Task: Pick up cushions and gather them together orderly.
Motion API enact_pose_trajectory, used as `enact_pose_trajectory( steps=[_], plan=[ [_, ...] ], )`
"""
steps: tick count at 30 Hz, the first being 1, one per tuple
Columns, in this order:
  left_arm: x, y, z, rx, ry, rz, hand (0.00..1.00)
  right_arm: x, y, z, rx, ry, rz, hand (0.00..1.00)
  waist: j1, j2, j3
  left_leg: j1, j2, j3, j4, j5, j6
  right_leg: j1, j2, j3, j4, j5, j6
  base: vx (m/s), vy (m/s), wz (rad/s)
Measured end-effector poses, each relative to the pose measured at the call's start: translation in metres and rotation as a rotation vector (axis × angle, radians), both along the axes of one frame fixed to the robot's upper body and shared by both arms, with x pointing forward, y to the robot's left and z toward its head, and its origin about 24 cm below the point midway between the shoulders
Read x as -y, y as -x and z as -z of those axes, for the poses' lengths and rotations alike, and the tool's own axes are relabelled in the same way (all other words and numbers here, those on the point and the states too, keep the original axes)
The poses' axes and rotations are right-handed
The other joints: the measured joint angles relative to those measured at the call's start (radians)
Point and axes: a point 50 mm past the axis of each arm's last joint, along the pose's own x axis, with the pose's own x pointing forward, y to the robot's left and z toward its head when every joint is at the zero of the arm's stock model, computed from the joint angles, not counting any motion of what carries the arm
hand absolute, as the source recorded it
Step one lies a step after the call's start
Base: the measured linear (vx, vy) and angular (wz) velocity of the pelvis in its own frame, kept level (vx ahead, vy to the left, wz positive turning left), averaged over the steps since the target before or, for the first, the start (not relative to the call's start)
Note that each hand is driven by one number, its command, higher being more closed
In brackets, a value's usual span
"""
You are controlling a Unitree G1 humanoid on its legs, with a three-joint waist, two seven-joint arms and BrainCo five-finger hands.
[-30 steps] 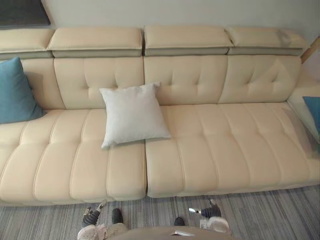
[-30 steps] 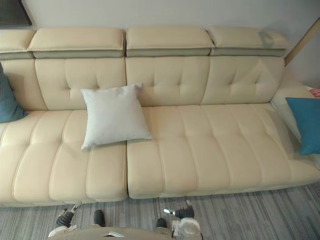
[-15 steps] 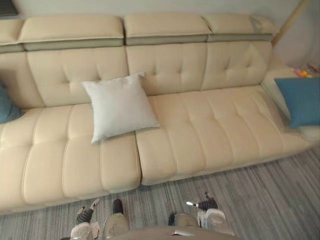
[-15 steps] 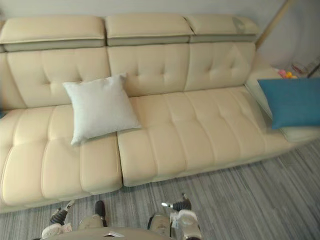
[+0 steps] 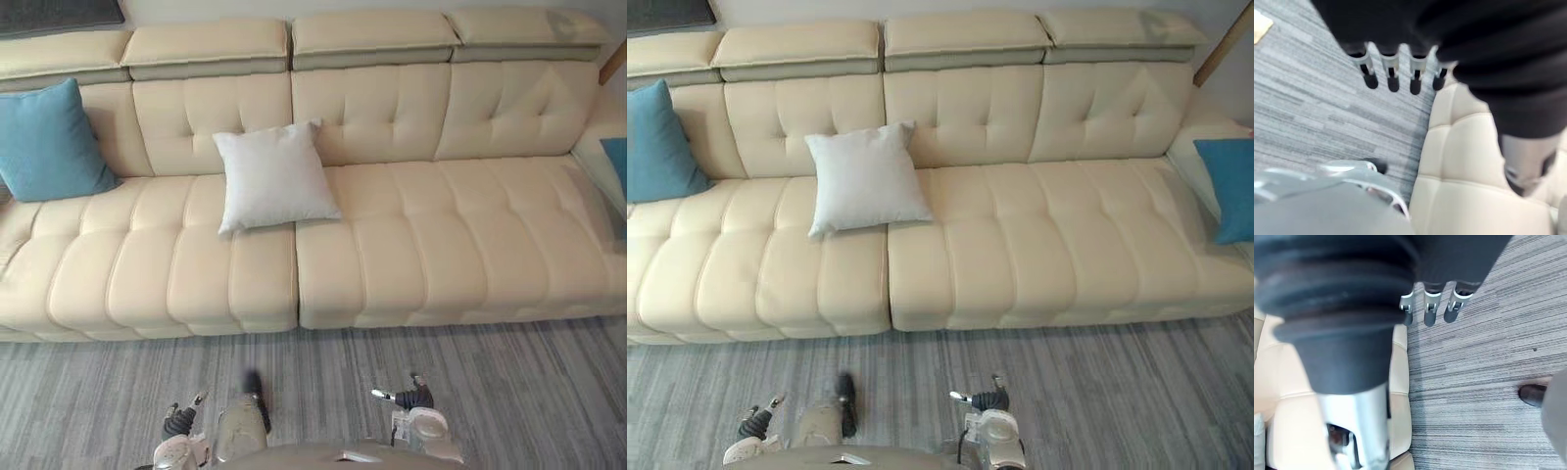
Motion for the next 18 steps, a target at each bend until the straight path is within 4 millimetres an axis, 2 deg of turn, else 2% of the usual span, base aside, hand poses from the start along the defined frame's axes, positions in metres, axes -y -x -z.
enact_pose_trajectory(
  steps=[1, 2, 3, 4, 5, 6, 7, 9, 11, 12, 15, 18],
  plan=[
    [0.0, 0.0, 0.0, 0.0, 0.0, -0.002, 0.0, -0.001, 0.001, 0.001, -0.003, -0.003, 0.001, 0.0, -0.002, 0.0, 0.0, 0.001, 0.0, -0.004, 0.033, -0.037, 0.0, -0.003, -0.004, 0.003, -0.002, 0.007, 0.006, -0.14, 0.219, -0.08],
    [0.0, 0.002, 0.0, -0.004, 0.0, -0.015, 0.0, -0.004, 0.006, 0.003, -0.017, -0.016, 0.011, 0.0, -0.01, 0.001, 0.0, 0.0, 0.006, -0.01, 0.096, -0.116, 0.002, -0.01, -0.012, 0.011, -0.002, 0.022, 0.025, -0.09, 0.203, -0.14],
    [-0.001, 0.002, 0.0, -0.005, 0.0, -0.022, 0.0, -0.005, 0.007, 0.004, -0.021, -0.02, 0.015, 0.0, -0.009, 0.009, 0.001, -0.002, 0.003, -0.008, 0.103, -0.117, 0.011, -0.008, -0.013, 0.017, -0.001, 0.027, 0.031, -0.13, 0.273, -0.23],
    [-0.005, 0.003, 0.0, -0.003, -0.006, -0.037, 0.0, -0.008, 0.008, 0.005, -0.023, -0.039, 0.032, 0.0, -0.009, -0.006, 0.002, 0.007, -0.022, -0.004, 0.085, -0.117, 0.014, -0.01, -0.015, 0.034, -0.013, 0.036, 0.032, -0.1, 0.187, -0.06],
    [-0.013, 0.004, -0.002, -0.006, -0.03, -0.029, 0.0, -0.018, 0.012, 0.01, -0.051, -0.076, 0.038, 0.0, -0.02, -0.044, -0.007, 0.04, -0.069, 0.014, -0.026, -0.074, 0.014, -0.014, -0.031, 0.061, -0.046, 0.048, 0.017, -0.09, 0.148, 0.0],
    [-0.014, 0.003, -0.002, -0.005, -0.034, -0.025, 0.0, -0.02, 0.014, 0.012, -0.066, -0.085, 0.037, 0.0, -0.022, -0.054, -0.01, 0.06, -0.084, 0.02, -0.08, -0.056, 0.01, -0.018, -0.029, 0.064, -0.055, 0.054, 0.013, -0.08, 0.108, 0.08],
    [-0.015, 0.004, -0.002, -0.008, -0.034, -0.026, 0.0, -0.02, 0.019, 0.016, -0.102, -0.096, 0.049, 0.0, -0.021, -0.064, -0.013, 0.114, -0.115, 0.024, -0.208, -0.027, 0.007, -0.019, -0.012, 0.06, -0.082, 0.074, -0.016, -0.09, 0.075, -0.03],
    [-0.013, 0.007, -0.001, -0.019, -0.029, -0.028, 0.0, -0.016, 0.022, 0.017, -0.109, -0.094, 0.074, 0.0, -0.025, -0.06, -0.014, 0.173, -0.159, 0.022, -0.329, 0.012, -0.001, -0.012, 0.013, 0.066, -0.118, 0.098, -0.044, -0.09, 0.063, -0.03],
    [-0.009, 0.012, 0.003, -0.047, -0.018, -0.003, 0.0, -0.009, 0.027, 0.019, -0.131, -0.082, 0.085, 0.0, -0.037, -0.052, -0.029, 0.222, -0.189, 0.015, -0.443, 0.059, 0.001, -0.013, 0.005, 0.065, -0.13, 0.097, -0.035, -0.06, 0.074, -0.04],
    [-0.006, 0.014, 0.005, -0.063, -0.011, 0.02, 0.0, -0.004, 0.028, 0.019, -0.138, -0.072, 0.092, 0.0, -0.046, -0.031, -0.033, 0.231, -0.196, 0.006, -0.48, 0.078, 0.006, -0.016, 0.01, 0.075, -0.147, 0.098, -0.037, -0.03, 0.081, -0.17],
    [-0.001, 0.023, 0.009, -0.106, 0.004, 0.059, 0.0, 0.002, 0.031, 0.019, -0.144, -0.064, 0.112, 0.0, -0.043, -0.018, -0.036, 0.247, -0.195, 0.013, -0.48, 0.094, 0.025, -0.01, 0.027, 0.133, -0.177, 0.109, -0.052, 0.01, 0.052, -0.42],
    [-0.003, 0.026, 0.01, -0.135, -0.005, 0.104, 0.0, 0.001, 0.032, 0.02, -0.149, -0.077, 0.126, 0.0, -0.049, -0.022, -0.036, 0.27, -0.197, 0.04, -0.48, 0.094, 0.026, -0.012, 0.038, 0.2, -0.19, 0.123, -0.06, 0.04, 0.05, -0.73]
  ],
)
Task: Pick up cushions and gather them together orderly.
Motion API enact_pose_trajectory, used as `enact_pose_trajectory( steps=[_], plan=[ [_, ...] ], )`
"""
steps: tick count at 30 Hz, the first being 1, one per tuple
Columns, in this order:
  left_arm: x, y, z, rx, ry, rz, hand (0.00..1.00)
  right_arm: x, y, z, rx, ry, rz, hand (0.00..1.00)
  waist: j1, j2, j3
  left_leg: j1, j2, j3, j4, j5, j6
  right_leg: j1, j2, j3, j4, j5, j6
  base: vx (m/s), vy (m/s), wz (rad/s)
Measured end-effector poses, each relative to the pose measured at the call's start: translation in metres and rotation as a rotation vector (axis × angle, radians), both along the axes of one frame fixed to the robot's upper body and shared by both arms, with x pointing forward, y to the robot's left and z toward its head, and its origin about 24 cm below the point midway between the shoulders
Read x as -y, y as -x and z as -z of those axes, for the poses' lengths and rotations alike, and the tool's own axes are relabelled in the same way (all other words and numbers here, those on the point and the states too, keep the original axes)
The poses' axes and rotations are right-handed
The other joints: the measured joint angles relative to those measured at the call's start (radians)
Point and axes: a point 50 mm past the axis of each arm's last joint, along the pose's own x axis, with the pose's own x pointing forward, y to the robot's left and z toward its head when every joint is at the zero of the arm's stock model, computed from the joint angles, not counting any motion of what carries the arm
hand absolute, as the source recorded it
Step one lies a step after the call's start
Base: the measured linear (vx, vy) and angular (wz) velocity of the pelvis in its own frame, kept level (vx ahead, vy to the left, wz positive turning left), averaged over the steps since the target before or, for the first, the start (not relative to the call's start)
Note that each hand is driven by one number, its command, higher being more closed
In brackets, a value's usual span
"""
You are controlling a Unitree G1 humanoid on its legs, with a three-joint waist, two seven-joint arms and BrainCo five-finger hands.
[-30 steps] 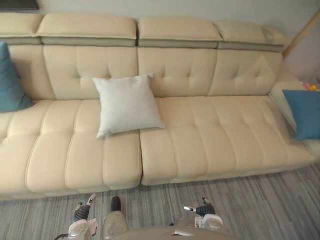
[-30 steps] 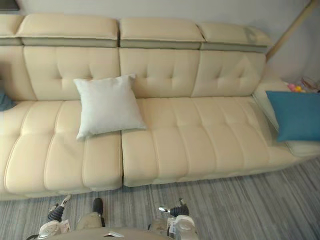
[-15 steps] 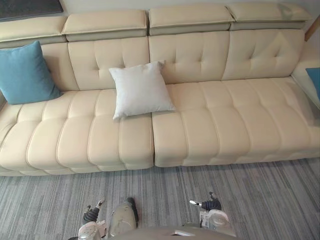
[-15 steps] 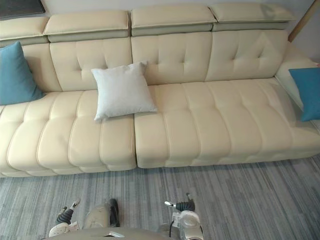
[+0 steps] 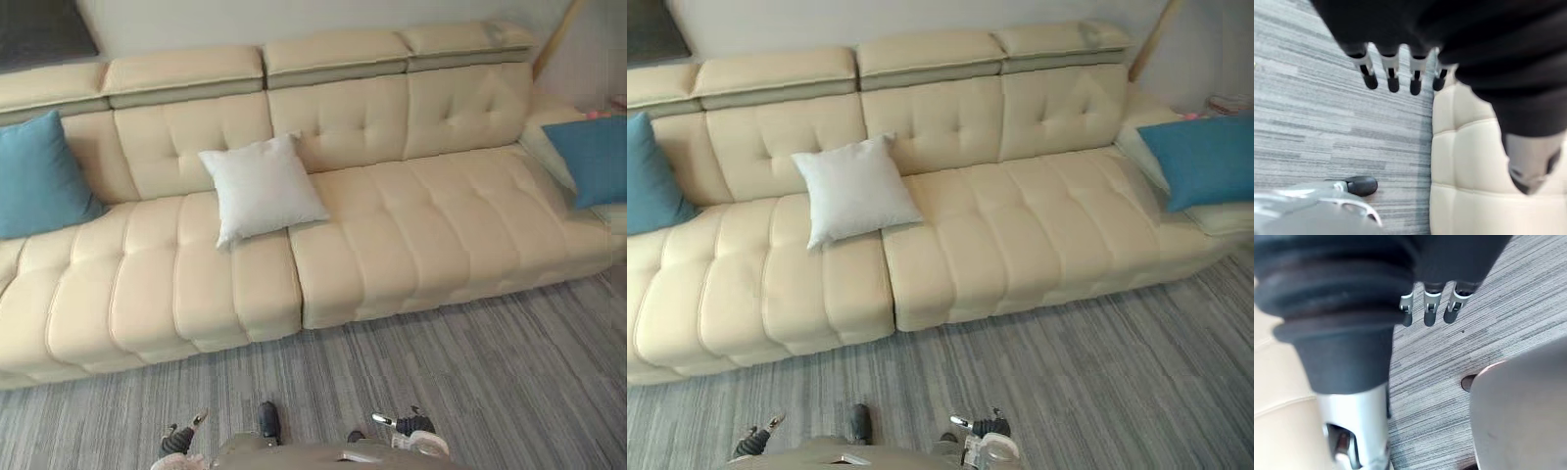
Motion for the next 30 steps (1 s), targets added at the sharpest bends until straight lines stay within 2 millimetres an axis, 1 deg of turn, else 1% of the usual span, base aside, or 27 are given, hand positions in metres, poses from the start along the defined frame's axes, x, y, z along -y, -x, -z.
enact_pose_trajectory(
  steps=[2, 4, 6, 7, 8, 9, 10, 11, 12, 13, 14, 15, 16, 17, 18, 19, 20, 21, 22, 23, 24, 25, 26, 27, 28, 29, 30],
  plan=[
    [-0.002, -0.003, 0.0, -0.008, -0.014, 0.043, 0.0, -0.001, 0.0, 0.001, -0.008, -0.011, 0.007, 0.0, -0.008, -0.011, 0.002, 0.019, 0.002, 0.064, 0.0, -0.004, 0.006, -0.016, 0.008, 0.082, -0.02, 0.04, -0.006, 0.05, 0.066, -1.04],
    [-0.004, -0.007, -0.001, -0.01, -0.026, 0.088, 0.0, -0.003, -0.003, 0.001, 0.0, -0.016, 0.004, 0.0, -0.012, -0.015, 0.002, 0.026, 0.003, 0.117, 0.0, -0.012, 0.016, -0.042, 0.011, 0.132, -0.022, 0.066, -0.006, 0.04, 0.053, -1.12],
    [-0.006, -0.013, -0.002, -0.004, -0.03, 0.111, 0.0, -0.005, -0.009, 0.0, 0.014, -0.022, 0.001, 0.0, -0.025, -0.024, 0.005, 0.028, 0.008, 0.173, 0.003, -0.024, 0.018, -0.071, 0.011, 0.142, -0.036, 0.1, -0.013, 0.04, 0.032, -1.16],
    [-0.008, -0.016, -0.003, 0.0, -0.033, 0.113, 0.0, -0.007, -0.01, -0.001, 0.018, -0.027, 0.001, 0.0, -0.029, -0.029, 0.007, 0.032, 0.016, 0.211, 0.007, -0.032, 0.006, -0.083, 0.014, 0.106, -0.049, 0.136, -0.011, 0.05, -0.002, -1.41],
    [-0.008, -0.016, -0.003, -0.001, -0.033, 0.112, 0.0, -0.008, -0.011, -0.001, 0.018, -0.028, -0.002, 0.0, -0.024, -0.029, 0.007, 0.039, 0.03, 0.253, 0.007, -0.04, -0.003, -0.097, 0.023, 0.025, -0.059, 0.177, -0.032, 0.06, -0.028, -2.1],
    [-0.008, -0.016, -0.003, 0.0, -0.033, 0.112, 0.0, -0.008, -0.017, -0.002, 0.033, -0.028, -0.008, 0.0, -0.015, -0.02, 0.012, 0.053, 0.038, 0.289, 0.008, -0.052, -0.013, -0.109, 0.027, -0.129, -0.073, 0.193, -0.08, 0.05, -0.046, -1.98],
    [-0.008, -0.017, -0.003, 0.001, -0.033, 0.113, 0.0, -0.008, -0.02, -0.003, 0.039, -0.027, -0.01, 0.0, -0.02, -0.018, 0.013, 0.058, 0.045, 0.319, 0.008, -0.05, -0.008, -0.106, 0.022, -0.182, -0.079, 0.187, -0.094, 0.05, -0.046, -1.85],
    [-0.006, -0.021, -0.003, 0.008, -0.029, 0.125, 0.0, -0.006, -0.024, -0.005, 0.048, -0.02, -0.013, 0.0, -0.034, -0.002, 0.015, 0.069, 0.065, 0.39, 0.008, -0.036, 0.016, -0.107, -0.008, -0.341, -0.06, 0.172, -0.117, 0.11, -0.013, -1.61],
    [-0.004, -0.027, -0.004, 0.022, -0.03, 0.149, 0.0, -0.006, -0.026, -0.005, 0.051, -0.02, -0.015, 0.0, -0.024, 0.006, 0.021, 0.092, 0.08, 0.451, 0.013, -0.04, 0.01, -0.105, -0.045, -0.513, -0.03, 0.164, -0.124, 0.1, -0.003, -1.51],
    [-0.004, -0.029, -0.005, 0.027, -0.032, 0.152, 0.0, -0.007, -0.026, -0.005, 0.051, -0.022, -0.016, 0.0, -0.023, -0.003, 0.019, 0.093, 0.082, 0.462, 0.031, -0.048, 0.004, -0.102, -0.054, -0.545, -0.024, 0.173, -0.122, 0.16, -0.037, -1.49],
    [-0.004, -0.037, -0.007, 0.042, -0.036, 0.164, 0.0, -0.007, -0.022, -0.004, 0.041, -0.021, -0.025, 0.0, -0.031, -0.017, 0.019, 0.093, 0.094, 0.472, 0.089, -0.076, -0.015, -0.093, -0.055, -0.536, -0.028, 0.2, -0.069, 0.16, -0.142, -0.88],
    [-0.003, -0.041, -0.007, 0.051, -0.035, 0.176, 0.0, -0.005, -0.021, -0.004, 0.037, -0.013, -0.033, 0.0, -0.036, -0.019, 0.017, 0.098, 0.104, 0.469, 0.106, -0.082, -0.018, -0.095, -0.045, -0.512, -0.029, 0.199, -0.068, 0.24, -0.219, -1.07],
    [0.006, -0.045, -0.007, 0.064, -0.016, 0.199, 0.0, 0.0, -0.019, -0.004, 0.031, 0.001, -0.031, 0.0, -0.036, -0.008, 0.019, 0.109, 0.119, 0.468, 0.124, -0.093, -0.03, -0.102, -0.032, -0.481, -0.028, 0.198, -0.068, 0.22, -0.226, -0.98],
    [0.015, -0.049, -0.007, 0.077, 0.005, 0.21, 0.0, 0.005, -0.02, -0.005, 0.036, 0.015, -0.03, 0.0, -0.038, 0.016, 0.028, 0.121, 0.137, 0.469, 0.138, -0.116, -0.046, -0.104, -0.016, -0.462, -0.026, 0.196, -0.067, 0.16, -0.149, -0.93],
    [0.021, -0.051, -0.007, 0.082, 0.016, 0.22, 0.0, 0.008, -0.02, -0.006, 0.039, 0.025, -0.029, 0.0, -0.044, 0.029, 0.034, 0.127, 0.148, 0.471, 0.151, -0.131, -0.057, -0.104, -0.01, -0.453, -0.022, 0.187, -0.06, 0.12, -0.095, -0.69],
    [0.027, -0.054, -0.007, 0.087, 0.03, 0.232, 0.0, 0.015, -0.019, -0.008, 0.04, 0.038, -0.019, 0.0, -0.053, 0.044, 0.043, 0.126, 0.171, 0.473, 0.201, -0.158, -0.068, -0.104, -0.001, -0.44, 0.0, 0.159, -0.045, 0.08, -0.082, -0.44],
    [0.03, -0.053, -0.006, 0.081, 0.037, 0.243, 0.0, 0.016, -0.02, -0.008, 0.044, 0.036, -0.012, 0.0, -0.054, 0.049, 0.047, 0.118, 0.213, 0.469, 0.293, -0.193, -0.078, -0.106, 0.005, -0.421, 0.032, 0.125, -0.046, 0.06, -0.111, -0.48],
    [0.03, -0.049, -0.005, 0.069, 0.037, 0.247, 0.0, 0.015, -0.019, -0.008, 0.042, 0.035, -0.012, 0.0, -0.05, 0.05, 0.048, 0.1, 0.265, 0.46, 0.415, -0.223, -0.076, -0.107, 0.014, -0.401, 0.061, 0.091, -0.052, 0.02, -0.088, -0.46],
    [0.029, -0.047, -0.004, 0.064, 0.037, 0.245, 0.0, 0.014, -0.019, -0.007, 0.041, 0.034, -0.019, 0.0, -0.049, 0.047, 0.05, 0.09, 0.291, 0.448, 0.484, -0.234, -0.067, -0.107, 0.019, -0.381, 0.074, 0.077, -0.053, -0.01, -0.077, -0.6],
    [0.029, -0.046, -0.004, 0.069, 0.042, 0.229, 0.0, 0.015, -0.018, -0.007, 0.036, 0.039, -0.03, 0.0, -0.039, 0.052, 0.054, 0.064, 0.344, 0.408, 0.624, -0.235, -0.046, -0.104, 0.033, -0.353, 0.098, 0.053, -0.057, 0.01, -0.065, -0.82],
    [0.028, -0.048, -0.005, 0.078, 0.04, 0.222, 0.0, 0.015, -0.019, -0.007, 0.035, 0.045, -0.049, 0.0, -0.024, 0.064, 0.056, 0.028, 0.379, 0.316, 0.755, -0.201, 0.007, -0.091, 0.056, -0.315, 0.105, 0.039, -0.057, 0.04, -0.079, -1.01],
    [0.028, -0.048, -0.005, 0.08, 0.04, 0.216, 0.0, 0.013, -0.019, -0.007, 0.035, 0.044, -0.06, 0.0, -0.018, 0.071, 0.056, -0.009, 0.381, 0.228, 0.827, -0.159, 0.04, -0.08, 0.07, -0.287, 0.1, 0.037, -0.061, 0.13, -0.055, -1.19],
    [0.029, -0.047, -0.006, 0.087, 0.044, 0.203, 0.0, 0.012, -0.022, -0.008, 0.041, 0.043, -0.067, 0.0, -0.009, 0.072, 0.058, -0.071, 0.369, 0.102, 0.914, -0.143, 0.009, -0.072, 0.082, -0.228, 0.084, 0.036, -0.068, 0.2, 0.049, -1.2],
    [0.031, -0.048, -0.006, 0.097, 0.054, 0.193, 0.0, 0.013, -0.025, -0.009, 0.044, 0.048, -0.071, 0.0, -0.001, 0.083, 0.063, -0.099, 0.316, 0.013, 0.917, -0.245, -0.036, -0.071, 0.086, -0.179, 0.08, 0.034, -0.074, 0.24, 0.11, -1.27],
    [0.032, -0.05, -0.007, 0.109, 0.059, 0.184, 0.0, 0.015, -0.025, -0.009, 0.037, 0.051, -0.07, 0.0, 0.006, 0.085, 0.067, -0.13, 0.258, -0.042, 0.889, -0.32, -0.03, -0.07, 0.082, -0.141, 0.077, 0.037, -0.082, 0.23, 0.155, -1.12],
    [0.032, -0.052, -0.008, 0.122, 0.057, 0.185, 0.0, 0.015, -0.024, -0.008, 0.032, 0.052, -0.068, 0.0, 0.01, 0.083, 0.068, -0.161, 0.215, -0.064, 0.846, -0.359, -0.022, -0.062, 0.076, -0.112, 0.072, 0.035, -0.077, 0.18, 0.107, -0.92],
    [0.033, -0.055, -0.01, 0.138, 0.056, 0.183, 0.0, 0.015, -0.024, -0.008, 0.031, 0.051, -0.062, 0.0, 0.015, 0.081, 0.075, -0.185, 0.185, -0.072, 0.796, -0.366, -0.019, -0.044, 0.07, -0.086, 0.07, 0.028, -0.068, 0.19, 0.123, -0.73]
  ],
)
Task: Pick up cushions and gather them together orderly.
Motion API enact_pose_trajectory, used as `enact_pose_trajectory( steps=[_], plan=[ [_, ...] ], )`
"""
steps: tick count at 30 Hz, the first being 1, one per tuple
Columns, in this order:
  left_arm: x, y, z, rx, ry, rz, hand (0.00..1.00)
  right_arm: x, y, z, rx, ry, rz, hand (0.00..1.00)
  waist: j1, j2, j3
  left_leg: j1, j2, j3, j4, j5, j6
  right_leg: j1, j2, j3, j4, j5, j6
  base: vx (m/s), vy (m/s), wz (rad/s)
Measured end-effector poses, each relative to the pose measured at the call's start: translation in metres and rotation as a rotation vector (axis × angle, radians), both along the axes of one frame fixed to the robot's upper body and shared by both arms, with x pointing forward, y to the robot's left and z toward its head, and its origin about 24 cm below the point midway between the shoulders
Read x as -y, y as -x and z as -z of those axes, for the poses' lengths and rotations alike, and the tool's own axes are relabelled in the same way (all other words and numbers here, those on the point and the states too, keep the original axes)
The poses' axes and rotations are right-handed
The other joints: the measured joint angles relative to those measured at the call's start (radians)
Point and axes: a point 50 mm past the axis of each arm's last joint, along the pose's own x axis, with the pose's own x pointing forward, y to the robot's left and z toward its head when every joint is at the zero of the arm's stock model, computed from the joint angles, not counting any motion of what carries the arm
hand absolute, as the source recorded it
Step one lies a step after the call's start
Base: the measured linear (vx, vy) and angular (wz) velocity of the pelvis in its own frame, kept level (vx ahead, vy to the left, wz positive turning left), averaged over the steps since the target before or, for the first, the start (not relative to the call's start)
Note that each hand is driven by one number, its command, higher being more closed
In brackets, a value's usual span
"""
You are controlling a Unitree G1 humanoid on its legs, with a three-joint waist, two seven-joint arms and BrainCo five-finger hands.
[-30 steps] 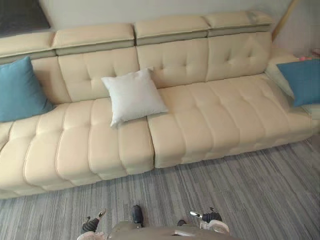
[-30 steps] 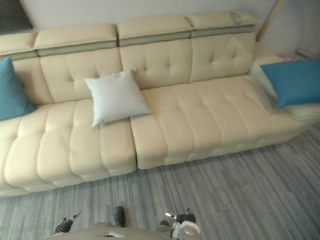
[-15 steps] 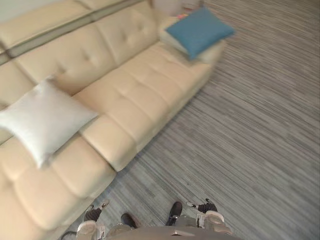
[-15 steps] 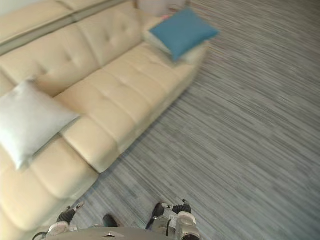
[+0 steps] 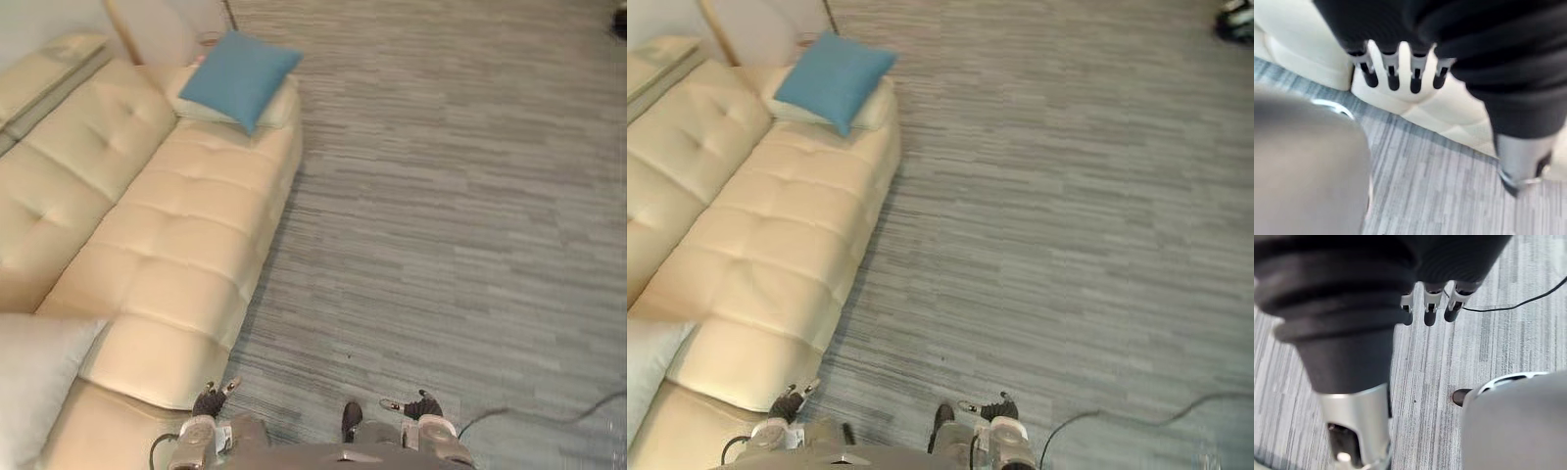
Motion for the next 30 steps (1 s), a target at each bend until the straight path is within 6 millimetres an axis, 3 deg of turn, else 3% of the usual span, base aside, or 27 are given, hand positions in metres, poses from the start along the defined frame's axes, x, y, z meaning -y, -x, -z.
enact_pose_trajectory(
  steps=[3, 4, 5, 6, 7, 9, 11, 14, 16, 18, 19, 20, 22, 24, 26, 27, 28, 29, 30],
  plan=[
    [0.003, -0.005, -0.003, 0.03, 0.01, -0.022, 0.0, -0.001, 0.001, 0.0, 0.004, -0.003, 0.013, 0.0, 0.017, 0.001, 0.014, -0.043, -0.057, -0.045, -0.193, 0.033, -0.027, 0.046, -0.02, 0.047, 0.0, -0.033, 0.04, 0.18, 0.192, -0.66],
    [0.003, -0.005, -0.003, 0.035, 0.015, -0.037, 0.0, -0.004, 0.002, 0.0, 0.004, -0.009, 0.012, 0.0, 0.03, 0.011, 0.012, -0.049, -0.061, -0.084, -0.357, 0.092, -0.039, 0.051, -0.013, 0.09, 0.003, -0.051, 0.067, 0.23, 0.266, -0.98],
    [0.003, -0.005, -0.003, 0.035, 0.017, -0.04, 0.0, -0.005, 0.002, 0.0, 0.006, -0.011, 0.011, 0.0, 0.034, 0.012, 0.011, -0.045, -0.059, -0.086, -0.358, 0.131, -0.046, 0.053, -0.01, 0.105, 0.002, -0.055, 0.075, 0.25, 0.242, -1.12],
    [0.005, -0.004, -0.003, 0.031, 0.019, -0.043, 0.0, -0.006, -0.001, -0.001, 0.018, -0.006, 0.012, 0.0, 0.041, 0.018, -0.001, -0.036, -0.074, -0.083, -0.366, 0.174, -0.03, 0.067, -0.01, 0.127, -0.011, -0.054, 0.083, 0.39, 0.303, -0.83],
    [0.001, -0.005, -0.003, 0.033, 0.008, -0.039, 0.0, -0.011, 0.002, 0.0, 0.012, -0.016, 0.021, 0.0, 0.04, -0.012, -0.008, -0.039, -0.104, -0.073, -0.353, 0.157, -0.004, 0.07, -0.04, 0.136, -0.005, -0.062, 0.088, 0.41, 0.304, -0.65],
    [-0.002, -0.005, -0.004, 0.036, 0.002, -0.038, 0.0, -0.014, 0.006, 0.002, 0.003, -0.028, 0.031, 0.0, 0.04, -0.041, -0.02, -0.036, -0.129, -0.07, -0.333, 0.137, 0.023, 0.07, -0.065, 0.136, 0.015, -0.088, 0.101, 0.37, 0.244, -0.18],
    [-0.004, -0.005, -0.004, 0.033, -0.003, -0.048, 0.0, -0.018, 0.01, 0.004, -0.01, -0.04, 0.032, 0.0, 0.052, -0.064, -0.033, -0.019, -0.158, -0.027, -0.305, 0.085, 0.046, 0.037, -0.108, 0.149, 0.11, -0.13, 0.149, 0.35, 0.205, -0.28],
    [-0.005, 0.002, 0.0, 0.002, -0.008, -0.051, 0.0, -0.019, 0.004, 0.003, 0.006, -0.043, 0.026, 0.0, 0.061, -0.049, -0.042, 0.068, -0.168, 0.038, -0.306, 0.047, 0.085, -0.039, -0.127, 0.164, 0.369, -0.156, 0.181, 0.39, 0.162, -0.49],
    [-0.008, 0.005, 0.001, -0.015, -0.016, -0.049, 0.0, -0.022, 0.004, 0.003, 0.005, -0.051, 0.026, 0.0, 0.052, -0.051, -0.053, 0.108, -0.165, 0.042, -0.282, 0.043, 0.092, -0.056, -0.107, 0.151, 0.434, -0.129, 0.158, 0.4, 0.039, -0.22],
    [-0.011, 0.007, 0.001, -0.031, -0.023, -0.045, 0.0, -0.021, 0.001, 0.001, 0.028, -0.047, 0.027, 0.0, 0.041, -0.055, -0.051, 0.199, -0.184, 0.012, -0.313, -0.003, 0.101, -0.148, -0.132, 0.125, 0.712, -0.005, 0.176, 0.45, -0.007, -0.45],
    [-0.008, 0.005, 0.001, -0.031, -0.02, -0.037, 0.0, -0.017, -0.005, -0.003, 0.058, -0.035, 0.027, 0.0, 0.021, -0.042, -0.046, 0.256, -0.182, -0.025, -0.358, -0.054, 0.094, -0.226, -0.139, 0.1, 0.859, -0.022, 0.164, 0.37, -0.053, -0.2],
    [-0.007, 0.005, 0.002, -0.046, -0.021, -0.014, 0.0, -0.015, -0.007, -0.004, 0.071, -0.034, 0.031, 0.0, 0.008, -0.049, -0.027, 0.303, -0.187, -0.031, -0.371, -0.066, 0.097, -0.265, -0.153, 0.054, 0.93, -0.116, 0.118, 0.38, -0.112, 0.01],
    [-0.004, 0.004, 0.003, -0.054, -0.015, 0.002, 0.0, -0.009, -0.005, -0.005, 0.074, -0.031, 0.044, 0.0, -0.002, -0.054, -0.024, 0.4, -0.162, -0.036, -0.434, -0.071, 0.099, -0.329, -0.144, -0.105, 0.842, -0.216, 0.049, 0.5, -0.172, 0.1],
    [-0.001, -0.001, 0.002, -0.043, -0.01, 0.007, 0.0, -0.007, -0.009, -0.008, 0.094, -0.024, 0.042, 0.0, -0.019, -0.048, -0.017, 0.438, -0.124, -0.044, -0.472, -0.071, 0.098, -0.407, -0.097, -0.159, 0.633, -0.208, 0.046, 0.42, -0.166, 0.28],
    [-0.002, -0.003, 0.002, -0.038, -0.012, 0.012, 0.0, -0.006, -0.012, -0.009, 0.096, -0.022, 0.038, 0.0, -0.035, -0.061, -0.009, 0.466, -0.114, -0.091, -0.498, -0.065, 0.087, -0.421, -0.07, -0.111, 0.343, -0.089, 0.071, 0.47, -0.229, 0.65],
    [0.002, -0.004, 0.002, -0.042, -0.001, 0.013, 0.0, -0.004, -0.01, -0.007, 0.086, -0.024, 0.048, 0.0, -0.036, -0.067, 0.003, 0.514, -0.1, -0.141, -0.516, -0.065, 0.068, -0.371, -0.053, -0.089, 0.259, 0.119, 0.02, 0.63, -0.322, 0.56],
    [0.011, -0.004, 0.004, -0.048, 0.022, 0.012, 0.0, 0.003, -0.014, -0.01, 0.093, -0.002, 0.042, 0.0, -0.026, -0.038, 0.016, 0.515, -0.085, -0.173, -0.515, -0.034, 0.054, -0.369, -0.043, -0.095, 0.305, 0.064, 0.029, 0.52, -0.278, 0.43],
    [0.01, -0.005, 0.003, -0.043, 0.021, 0.013, 0.0, 0.004, -0.015, -0.011, 0.094, -0.001, 0.044, 0.0, -0.024, -0.04, 0.021, 0.514, -0.09, -0.191, -0.515, -0.015, 0.051, -0.379, -0.051, -0.092, 0.338, 0.035, 0.03, 0.5, -0.272, 0.27],
    [0.009, -0.002, 0.004, -0.048, 0.016, 0.007, 0.0, 0.008, -0.015, -0.011, 0.093, -0.005, 0.079, 0.0, -0.031, -0.033, 0.024, 0.53, -0.087, -0.234, -0.498, 0.026, 0.018, -0.386, -0.069, -0.104, 0.439, -0.049, 0.009, 0.4, -0.216, 0.26]
  ],
)
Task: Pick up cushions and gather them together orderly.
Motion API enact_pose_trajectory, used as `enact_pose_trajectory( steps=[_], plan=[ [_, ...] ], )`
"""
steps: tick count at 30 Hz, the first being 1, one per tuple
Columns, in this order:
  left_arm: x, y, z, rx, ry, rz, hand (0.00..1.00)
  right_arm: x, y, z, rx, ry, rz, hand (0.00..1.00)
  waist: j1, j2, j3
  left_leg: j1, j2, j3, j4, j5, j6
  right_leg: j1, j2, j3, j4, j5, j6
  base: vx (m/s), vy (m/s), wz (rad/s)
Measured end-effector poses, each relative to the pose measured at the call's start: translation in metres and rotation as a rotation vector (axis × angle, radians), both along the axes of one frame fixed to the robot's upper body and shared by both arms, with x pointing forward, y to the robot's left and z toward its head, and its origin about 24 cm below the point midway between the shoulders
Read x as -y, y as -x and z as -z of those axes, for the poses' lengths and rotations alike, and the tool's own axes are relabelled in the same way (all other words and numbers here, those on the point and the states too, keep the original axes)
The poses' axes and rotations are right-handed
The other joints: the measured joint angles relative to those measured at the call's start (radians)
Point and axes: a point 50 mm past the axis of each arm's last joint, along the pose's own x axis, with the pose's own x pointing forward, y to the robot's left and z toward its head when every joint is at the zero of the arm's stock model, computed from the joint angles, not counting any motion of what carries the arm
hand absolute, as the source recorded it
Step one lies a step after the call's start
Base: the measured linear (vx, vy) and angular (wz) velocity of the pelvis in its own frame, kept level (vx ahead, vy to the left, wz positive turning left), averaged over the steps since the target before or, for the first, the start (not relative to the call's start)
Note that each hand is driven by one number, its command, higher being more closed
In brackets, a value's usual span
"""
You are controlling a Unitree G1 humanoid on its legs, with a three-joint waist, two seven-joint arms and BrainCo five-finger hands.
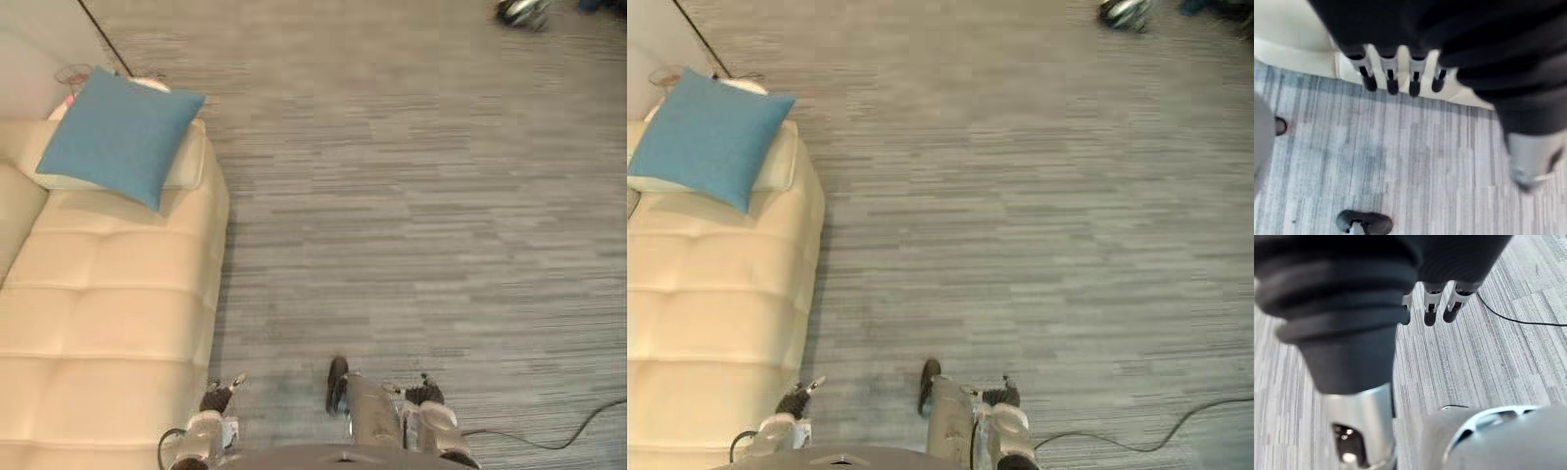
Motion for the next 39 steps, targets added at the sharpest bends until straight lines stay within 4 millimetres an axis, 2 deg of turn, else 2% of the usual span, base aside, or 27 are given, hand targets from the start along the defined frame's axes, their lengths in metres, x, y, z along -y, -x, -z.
enact_pose_trajectory(
  steps=[2, 3, 4, 5, 6, 7, 8, 11, 13, 14, 15, 16, 17, 18, 19, 21, 23, 25, 26, 28, 29, 32, 34, 35, 37, 38, 39],
  plan=[
    [-0.001, 0.006, 0.002, -0.013, 0.004, -0.03, 0.0, 0.002, 0.002, 0.001, -0.008, 0.002, 0.005, 0.0, -0.002, 0.025, -0.014, -0.014, 0.03, -0.019, 0.078, 0.018, -0.023, 0.026, 0.011, -0.029, 0.032, -0.062, -0.015, 0.5, -0.231, 0.3],
    [0.001, 0.006, 0.002, -0.014, 0.007, -0.038, 0.0, 0.002, 0.002, 0.001, -0.01, 0.002, 0.004, 0.0, -0.005, 0.034, -0.017, -0.059, 0.05, -0.029, 0.189, 0.044, -0.039, 0.061, 0.017, -0.06, 0.022, -0.088, -0.016, 0.49, -0.206, 0.49],
    [0.002, 0.004, 0.001, -0.004, 0.012, -0.043, 0.0, 0.0, 0.002, 0.001, -0.011, 0.0, 0.001, 0.0, -0.01, 0.04, -0.013, -0.14, 0.068, -0.04, 0.36, 0.107, -0.048, 0.109, 0.025, -0.086, -0.01, -0.102, -0.017, 0.47, -0.181, 0.54],
    [0.001, 0.001, -0.001, 0.012, 0.013, -0.054, 0.0, -0.003, 0.003, 0.002, -0.017, -0.003, -0.011, 0.0, 0.001, 0.046, -0.009, -0.233, 0.098, -0.038, 0.557, 0.217, -0.068, 0.174, 0.041, -0.102, -0.061, -0.11, -0.022, 0.35, -0.125, 0.4],
    [0.0, 0.0, -0.002, 0.021, 0.011, -0.06, 0.0, -0.007, 0.005, 0.004, -0.025, -0.01, -0.021, 0.0, 0.011, 0.049, -0.008, -0.295, 0.125, -0.009, 0.688, 0.215, -0.068, 0.221, 0.054, -0.111, -0.092, -0.114, -0.025, 0.44, -0.113, 0.16],
    [-0.003, -0.002, -0.003, 0.032, 0.004, -0.068, 0.0, -0.012, 0.006, 0.005, -0.03, -0.019, -0.033, 0.0, 0.024, 0.047, -0.005, -0.365, 0.163, 0.052, 0.827, 0.175, -0.046, 0.287, 0.062, -0.119, -0.135, -0.116, -0.028, 0.49, -0.057, 0.09],
    [-0.006, -0.004, -0.005, 0.045, -0.004, -0.074, 0.0, -0.015, 0.007, 0.006, -0.034, -0.026, -0.039, 0.0, 0.035, 0.029, 0.005, -0.436, 0.177, 0.124, 0.896, 0.128, -0.035, 0.381, 0.06, -0.12, -0.201, -0.113, -0.023, 0.48, -0.031, 0.08],
    [-0.007, -0.008, -0.007, 0.067, -0.006, -0.075, 0.0, -0.023, 0.005, 0.007, -0.03, -0.043, -0.045, 0.0, 0.048, 0.031, 0.004, -0.592, 0.167, 0.217, 0.783, 0.045, -0.009, 0.519, 0.044, -0.141, -0.341, -0.092, 0.016, 0.43, 0.094, 0.18],
    [-0.007, -0.013, -0.01, 0.085, -0.009, -0.067, 0.0, -0.026, 0.006, 0.008, -0.031, -0.055, -0.035, 0.0, 0.056, 0.023, 0.009, -0.629, 0.138, 0.263, 0.575, 0.034, -0.011, 0.575, 0.019, -0.156, -0.381, -0.091, 0.039, 0.41, 0.182, 0.24],
    [-0.006, -0.014, -0.01, 0.091, -0.012, -0.063, 0.0, -0.026, 0.008, 0.008, -0.035, -0.052, -0.03, 0.0, 0.057, 0.022, 0.01, -0.643, 0.099, 0.273, 0.368, 0.066, -0.013, 0.616, -0.002, -0.169, -0.399, -0.106, 0.072, 0.44, 0.255, 0.28],
    [-0.004, -0.012, -0.01, 0.089, -0.005, -0.065, 0.0, -0.024, 0.011, 0.009, -0.042, -0.049, -0.023, 0.0, 0.061, 0.028, 0.006, -0.635, 0.066, 0.264, 0.15, 0.216, -0.01, 0.651, -0.011, -0.174, -0.408, -0.136, 0.11, 0.45, 0.262, 0.22],
    [-0.003, -0.012, -0.01, 0.089, -0.002, -0.068, 0.0, -0.023, 0.013, 0.009, -0.048, -0.043, -0.024, 0.0, 0.071, 0.026, 0.004, -0.627, 0.058, 0.259, 0.136, 0.286, 0.002, 0.664, -0.008, -0.164, -0.409, -0.15, 0.121, 0.35, 0.198, 0.25],
    [-0.007, -0.016, -0.011, 0.098, -0.014, -0.061, 0.0, -0.029, 0.013, 0.011, -0.056, -0.052, -0.03, 0.0, 0.074, -0.003, -0.008, -0.617, 0.019, 0.269, 0.129, 0.262, 0.026, 0.679, -0.03, -0.134, -0.432, -0.148, 0.098, 0.46, 0.208, 0.24],
    [-0.013, -0.018, -0.013, 0.111, -0.029, -0.057, 0.0, -0.037, 0.009, 0.011, -0.051, -0.07, -0.034, 0.0, 0.079, -0.031, -0.014, -0.644, 0.001, 0.267, 0.154, 0.222, 0.035, 0.682, -0.029, -0.071, -0.477, -0.091, 0.067, 0.46, 0.203, 0.28],
    [-0.014, -0.02, -0.014, 0.118, -0.028, -0.065, 0.0, -0.039, 0.007, 0.01, -0.045, -0.075, -0.034, 0.0, 0.085, -0.035, -0.013, -0.652, -0.001, 0.266, 0.172, 0.212, 0.039, 0.686, -0.029, -0.056, -0.489, -0.067, 0.071, 0.56, 0.266, 0.17],
    [-0.017, -0.02, -0.014, 0.118, -0.033, -0.079, 0.0, -0.041, 0.004, 0.01, -0.044, -0.08, -0.038, 0.0, 0.096, -0.048, -0.019, -0.642, -0.015, 0.271, 0.241, 0.159, 0.075, 0.715, -0.055, -0.002, -0.492, -0.008, 0.112, 0.42, 0.22, 0.05],
    [-0.018, -0.014, -0.012, 0.098, -0.034, -0.079, 0.0, -0.04, 0.005, 0.01, -0.049, -0.074, -0.047, 0.0, 0.109, -0.058, -0.036, -0.589, -0.042, 0.294, 0.248, 0.088, 0.079, 0.685, -0.092, 0.064, -0.362, -0.001, 0.124, 0.45, 0.245, -0.21],
    [-0.017, -0.009, -0.008, 0.065, -0.036, -0.058, 0.0, -0.039, 0.008, 0.012, -0.068, -0.074, -0.049, 0.0, 0.094, -0.06, -0.039, -0.518, -0.07, 0.309, 0.217, 0.045, 0.085, 0.548, -0.146, 0.123, -0.019, 0.039, 0.175, 0.36, 0.183, -0.08],
    [-0.019, -0.007, -0.007, 0.048, -0.045, -0.037, 0.0, -0.04, 0.013, 0.015, -0.089, -0.082, -0.048, 0.0, 0.081, -0.064, -0.04, -0.482, -0.083, 0.309, 0.203, 0.036, 0.088, 0.473, -0.16, 0.146, 0.16, 0.052, 0.183, 0.35, 0.121, 0.07],
    [-0.022, -0.003, -0.005, 0.025, -0.053, -0.031, 0.0, -0.036, 0.012, 0.014, -0.086, -0.068, -0.06, 0.0, 0.068, -0.066, -0.038, -0.386, -0.104, 0.306, 0.146, 0.03, 0.09, 0.353, -0.166, 0.128, 0.391, 0.005, 0.149, 0.34, 0.083, 0.06],
    [-0.021, 0.0, -0.004, 0.013, -0.051, -0.029, 0.0, -0.033, 0.012, 0.014, -0.089, -0.06, -0.065, 0.0, 0.067, -0.061, -0.034, -0.329, -0.109, 0.3, 0.108, 0.03, 0.09, 0.32, -0.161, 0.095, 0.417, -0.04, 0.127, 0.32, 0.031, 0.09],
    [-0.02, 0.006, -0.001, -0.009, -0.048, -0.023, 0.0, -0.03, 0.011, 0.013, -0.09, -0.04, -0.101, 0.0, 0.046, -0.046, -0.026, -0.218, -0.096, 0.256, 0.047, 0.03, 0.09, 0.249, -0.11, 0.009, 0.244, -0.147, 0.08, 0.31, -0.059, 0.38],
    [-0.016, 0.005, -0.001, -0.008, -0.04, -0.025, 0.0, -0.028, 0.011, 0.012, -0.086, -0.035, -0.101, 0.0, 0.036, -0.039, -0.022, -0.199, -0.066, 0.213, 0.03, 0.022, 0.069, 0.204, -0.057, 0.035, 0.054, -0.142, 0.08, 0.25, -0.214, 0.65],
    [-0.016, 0.005, -0.001, -0.007, -0.039, -0.026, 0.0, -0.027, 0.011, 0.012, -0.087, -0.037, -0.096, 0.0, 0.035, -0.038, -0.021, -0.192, -0.041, 0.173, 0.015, 0.015, 0.037, 0.179, -0.017, 0.099, -0.124, -0.086, 0.092, 0.22, -0.234, 0.74],
    [-0.017, 0.005, -0.001, -0.006, -0.04, -0.034, 0.0, -0.029, 0.013, 0.013, -0.09, -0.041, -0.095, 0.0, 0.035, -0.044, -0.02, -0.188, -0.03, 0.136, 0.014, 0.002, 0.006, 0.182, -0.002, 0.169, -0.288, 0.0, 0.102, 0.23, -0.273, 0.7],
    [-0.019, 0.007, 0.0, -0.011, -0.04, -0.051, 0.0, -0.029, 0.014, 0.014, -0.094, -0.043, -0.096, 0.0, 0.034, -0.05, -0.022, -0.174, -0.03, 0.099, 0.018, -0.021, -0.021, 0.191, -0.008, 0.192, -0.314, 0.098, 0.136, 0.28, -0.355, 0.8],
    [-0.015, 0.008, 0.0, -0.014, -0.032, -0.061, 0.0, -0.03, 0.014, 0.014, -0.093, -0.047, -0.095, 0.0, 0.033, -0.053, -0.031, -0.16, -0.022, 0.058, 0.013, -0.038, -0.032, 0.194, -0.001, 0.189, -0.276, 0.134, 0.121, 0.3, -0.377, 0.79]
  ],
)
